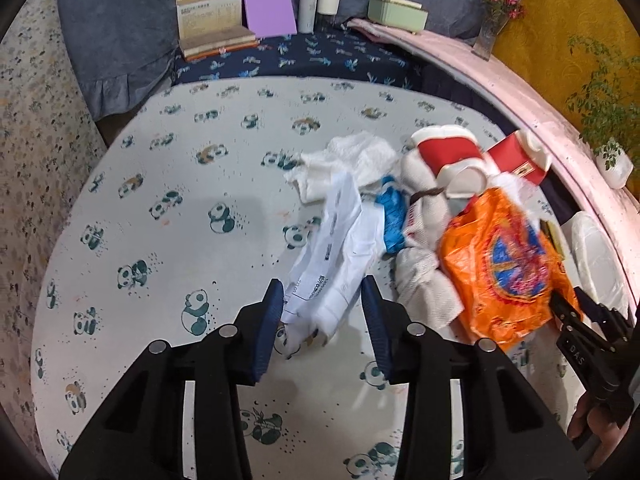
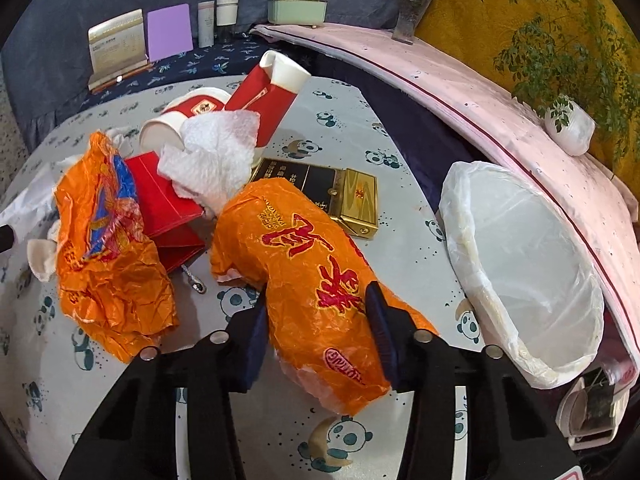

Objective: Collect trash
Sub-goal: 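Carry the orange bag with the right tool into the bin and release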

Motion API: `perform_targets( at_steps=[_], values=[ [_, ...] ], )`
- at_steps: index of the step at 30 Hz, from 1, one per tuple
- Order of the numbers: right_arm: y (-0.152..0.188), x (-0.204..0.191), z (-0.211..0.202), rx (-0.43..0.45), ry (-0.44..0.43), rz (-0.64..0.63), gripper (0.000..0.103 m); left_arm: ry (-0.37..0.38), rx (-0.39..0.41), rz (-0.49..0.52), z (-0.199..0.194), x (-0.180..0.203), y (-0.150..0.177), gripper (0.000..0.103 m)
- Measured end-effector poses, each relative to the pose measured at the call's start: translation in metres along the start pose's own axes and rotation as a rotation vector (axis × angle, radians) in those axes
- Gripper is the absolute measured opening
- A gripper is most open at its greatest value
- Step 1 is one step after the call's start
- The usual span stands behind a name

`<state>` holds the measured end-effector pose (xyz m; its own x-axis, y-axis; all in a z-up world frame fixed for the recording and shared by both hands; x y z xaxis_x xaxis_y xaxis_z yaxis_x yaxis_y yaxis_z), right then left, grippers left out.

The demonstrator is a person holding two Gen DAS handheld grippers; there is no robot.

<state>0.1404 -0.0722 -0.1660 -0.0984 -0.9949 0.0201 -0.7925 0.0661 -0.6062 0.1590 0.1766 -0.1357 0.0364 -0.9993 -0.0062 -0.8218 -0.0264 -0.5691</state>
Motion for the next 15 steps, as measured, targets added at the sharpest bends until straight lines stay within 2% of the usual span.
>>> perform_targets(
  at_steps=[1, 4, 10, 15],
  values=[
    [-0.001, 0.002, -0.002, 0.007, -0.007, 0.008, 0.034, 0.0, 0.01, 0.001, -0.004, 0.001, -0.002, 0.038],
    [-0.007, 0.006, -0.014, 0.033, -0.023, 0.024, 0.027, 0.01, 0.038, -0.002, -0.019, 0.005, -0.008, 0.038],
    [-0.019, 0.016, -0.046, 0.101, -0.057, 0.073, 0.025, 0.042, 0.102, 0.008, -0.051, 0.021, -0.021, 0.037],
    [-0.027, 0.03, -0.072, 0.148, -0.058, 0.112, 0.025, 0.096, 0.151, 0.054, -0.077, 0.053, -0.028, 0.037]
  ],
)
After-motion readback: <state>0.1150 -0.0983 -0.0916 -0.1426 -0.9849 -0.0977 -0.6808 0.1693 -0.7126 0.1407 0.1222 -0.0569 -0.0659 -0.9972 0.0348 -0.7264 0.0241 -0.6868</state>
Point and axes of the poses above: each gripper's, at about its wrist camera, not at the fingertips, and z roughly the way its jaws point, x to its right, y to its underside, the point moved 8 cm from there along z, roughly the way its jaws point, and after that the axes turned 8 degrees about -y, right-handed, at the moved point
